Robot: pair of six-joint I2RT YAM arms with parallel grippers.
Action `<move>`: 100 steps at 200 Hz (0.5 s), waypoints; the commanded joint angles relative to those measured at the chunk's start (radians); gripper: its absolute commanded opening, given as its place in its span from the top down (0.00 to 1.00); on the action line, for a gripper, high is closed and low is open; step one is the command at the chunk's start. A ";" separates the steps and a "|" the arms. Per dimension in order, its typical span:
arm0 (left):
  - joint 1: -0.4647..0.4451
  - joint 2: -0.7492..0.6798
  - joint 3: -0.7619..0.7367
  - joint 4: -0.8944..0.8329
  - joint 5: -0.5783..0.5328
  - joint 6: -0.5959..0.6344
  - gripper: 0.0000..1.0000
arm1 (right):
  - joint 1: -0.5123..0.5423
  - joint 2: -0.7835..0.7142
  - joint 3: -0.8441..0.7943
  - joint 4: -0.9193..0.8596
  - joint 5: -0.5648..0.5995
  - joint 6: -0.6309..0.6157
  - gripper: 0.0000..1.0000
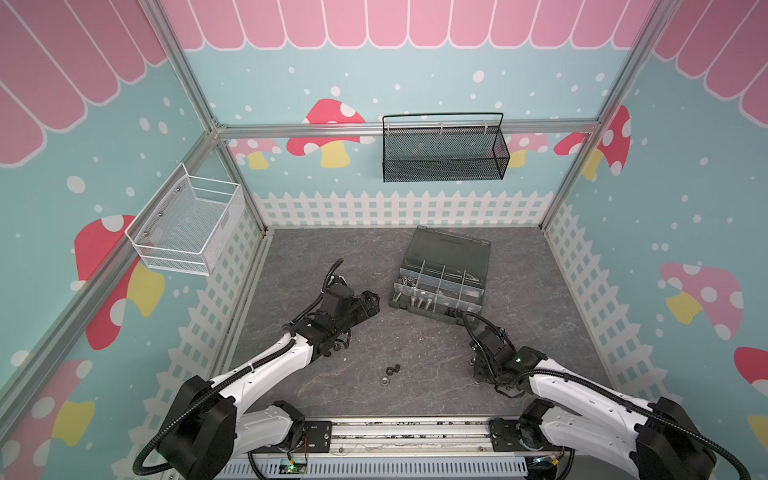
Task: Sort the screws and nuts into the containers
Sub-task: 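Lower the right gripper around a silver hex nut and close it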
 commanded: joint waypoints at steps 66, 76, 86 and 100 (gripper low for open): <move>0.015 0.007 -0.009 0.022 0.014 -0.006 0.00 | -0.004 0.072 -0.001 0.015 -0.044 -0.034 0.68; 0.015 0.004 -0.009 0.020 0.011 -0.007 0.00 | -0.003 0.091 0.007 0.018 -0.052 -0.044 0.70; 0.018 -0.001 -0.011 0.020 0.011 -0.009 0.00 | -0.002 0.111 0.015 0.019 -0.058 -0.053 0.73; 0.022 -0.005 -0.011 0.016 0.010 -0.009 0.00 | -0.003 0.133 0.027 0.026 -0.068 -0.068 0.77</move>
